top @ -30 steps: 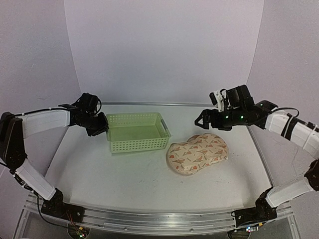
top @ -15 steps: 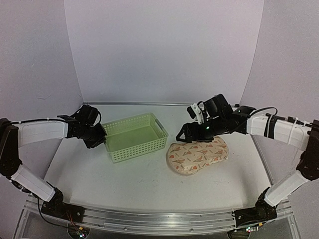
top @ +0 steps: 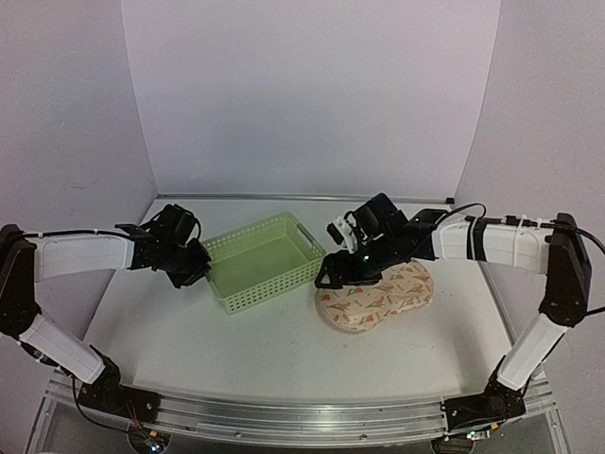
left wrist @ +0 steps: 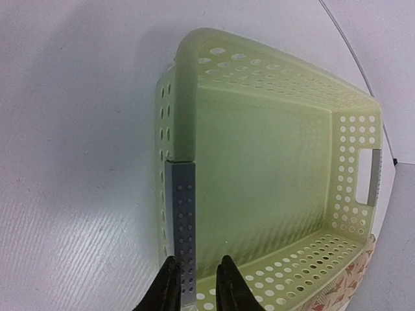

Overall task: Unzip the laundry bag and remove the bra
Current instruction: Move the bin, then adjust the bin at the center of the board.

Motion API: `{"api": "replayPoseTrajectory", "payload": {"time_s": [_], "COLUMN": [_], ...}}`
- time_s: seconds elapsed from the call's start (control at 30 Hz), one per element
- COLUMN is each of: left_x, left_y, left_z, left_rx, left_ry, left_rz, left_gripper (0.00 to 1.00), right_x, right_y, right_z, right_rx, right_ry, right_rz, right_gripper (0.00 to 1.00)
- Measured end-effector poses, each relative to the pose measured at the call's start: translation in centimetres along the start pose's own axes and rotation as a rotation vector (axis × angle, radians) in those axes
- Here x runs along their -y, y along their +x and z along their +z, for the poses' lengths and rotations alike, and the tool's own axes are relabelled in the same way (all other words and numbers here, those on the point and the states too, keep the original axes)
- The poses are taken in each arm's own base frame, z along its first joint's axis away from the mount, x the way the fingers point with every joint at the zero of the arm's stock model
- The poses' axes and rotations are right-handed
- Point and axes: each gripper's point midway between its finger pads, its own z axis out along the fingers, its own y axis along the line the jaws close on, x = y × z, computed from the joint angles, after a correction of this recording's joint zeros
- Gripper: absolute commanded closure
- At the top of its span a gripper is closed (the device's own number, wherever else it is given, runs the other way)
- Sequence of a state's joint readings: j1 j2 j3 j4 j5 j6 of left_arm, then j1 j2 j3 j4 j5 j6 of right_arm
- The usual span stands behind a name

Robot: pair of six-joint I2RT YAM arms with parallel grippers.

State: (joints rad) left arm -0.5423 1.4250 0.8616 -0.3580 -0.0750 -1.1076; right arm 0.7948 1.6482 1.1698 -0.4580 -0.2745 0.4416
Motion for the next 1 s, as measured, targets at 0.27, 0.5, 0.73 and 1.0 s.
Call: {"api": "replayPoseTrajectory", "payload": {"time_s": [0.27,0.5,0.73,1.0], "left_x": [0.9,1.1,2.8,4.9], "left_y": [0.9,0.9,-1.1,-3.6], "left_z": [-0.1,-0.7,-3.2,-5.3], "left_rx": [-0.010,0.000,0.067,0.136], "left_ry": [0.027,0.035,0.048,0.058], "left_rz": [0.001,0.040,0.136,0.260], "left_gripper": [0.65,0.47,0.34,0.28], "right_x": [-1.8,-1.7,0.2,1.8], "right_y": [-1.1,-1.7,-2.8,-5.3], "right_z": [2.1,4.7,8.1,10.1], "right_rx": [-0.014,-0.034,-0.035,0.023], "right_ry": [-0.020,0.005,0.098,0.206], "right_rz": [-0.043,-0.071,-0.060,-0.058], "right_gripper": [0.35,0.63,0.91,1.00]}}
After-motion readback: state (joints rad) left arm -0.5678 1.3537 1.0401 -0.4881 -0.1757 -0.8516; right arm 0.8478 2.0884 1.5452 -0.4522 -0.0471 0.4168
